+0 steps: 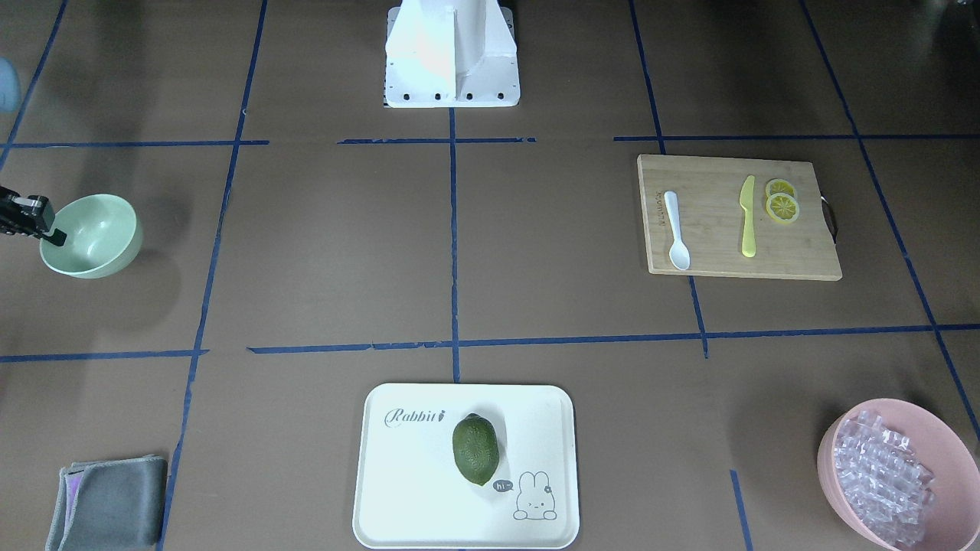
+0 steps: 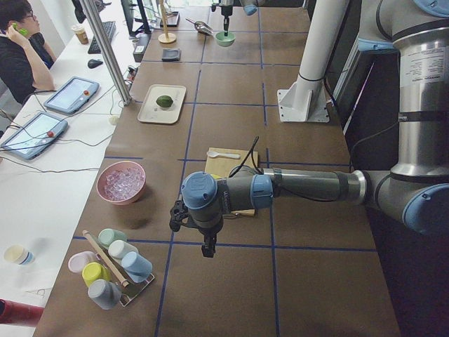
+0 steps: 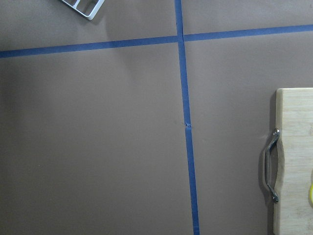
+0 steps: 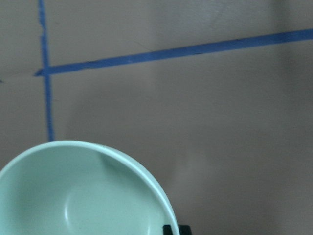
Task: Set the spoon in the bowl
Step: 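Lower the right gripper to the pale green bowl rim and grasp it, then carry the green bowl with the right gripper to the table center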
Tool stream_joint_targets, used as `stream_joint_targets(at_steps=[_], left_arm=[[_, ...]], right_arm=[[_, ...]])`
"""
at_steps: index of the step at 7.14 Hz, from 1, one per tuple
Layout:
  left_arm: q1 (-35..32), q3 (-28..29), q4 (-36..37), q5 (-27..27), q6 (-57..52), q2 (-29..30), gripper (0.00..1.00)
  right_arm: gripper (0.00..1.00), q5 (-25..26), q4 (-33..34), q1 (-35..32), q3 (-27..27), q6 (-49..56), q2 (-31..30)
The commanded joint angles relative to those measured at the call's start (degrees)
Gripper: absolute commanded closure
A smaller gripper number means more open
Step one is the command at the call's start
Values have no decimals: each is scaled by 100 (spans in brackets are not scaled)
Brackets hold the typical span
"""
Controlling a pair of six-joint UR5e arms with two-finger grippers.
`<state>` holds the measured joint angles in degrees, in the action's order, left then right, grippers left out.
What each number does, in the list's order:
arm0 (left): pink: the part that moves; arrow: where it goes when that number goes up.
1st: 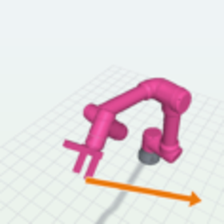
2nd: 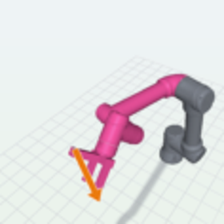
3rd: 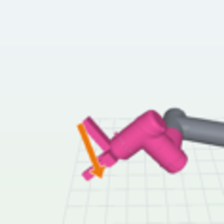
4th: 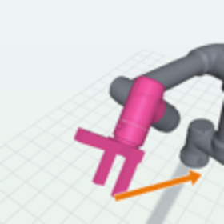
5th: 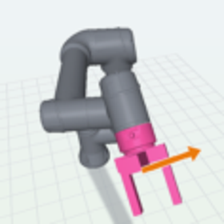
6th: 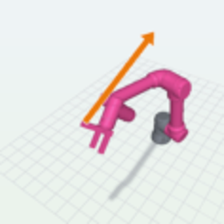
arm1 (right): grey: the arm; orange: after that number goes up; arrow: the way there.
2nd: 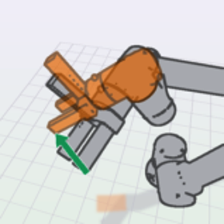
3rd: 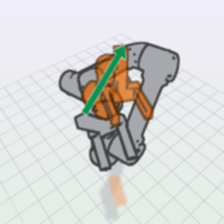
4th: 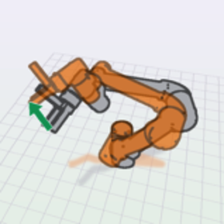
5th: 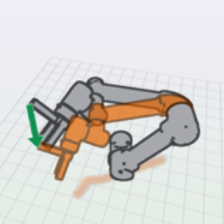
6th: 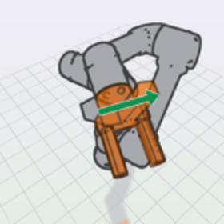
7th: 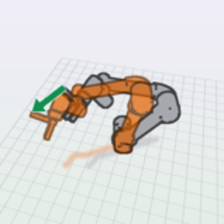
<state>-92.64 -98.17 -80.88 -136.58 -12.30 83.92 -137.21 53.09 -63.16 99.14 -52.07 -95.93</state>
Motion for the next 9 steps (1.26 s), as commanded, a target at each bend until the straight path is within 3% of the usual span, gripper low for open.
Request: stream_joint_targets(at_steps=[1,3,5,7,9], left_arm=[[0,-9,-7,-9,-9,-16,0],[-9,-27,-7,-9,-9,-25,0],[-9,-27,-7,-9,-1,-25,0],[-9,-18,-7,-9,-1,-34,0],[0,-18,2,-9,-1,-34,0]], right_arm=[[100,-79,471,415,404,-1266,1009],[100,577,1671,1433,430,-2259,2528],[100,1717,3219,2487,378,-2570,3883],[100,2704,3295,3359,151,-2747,4029],[100,2928,3269,3530,-489,-2765,4484]])
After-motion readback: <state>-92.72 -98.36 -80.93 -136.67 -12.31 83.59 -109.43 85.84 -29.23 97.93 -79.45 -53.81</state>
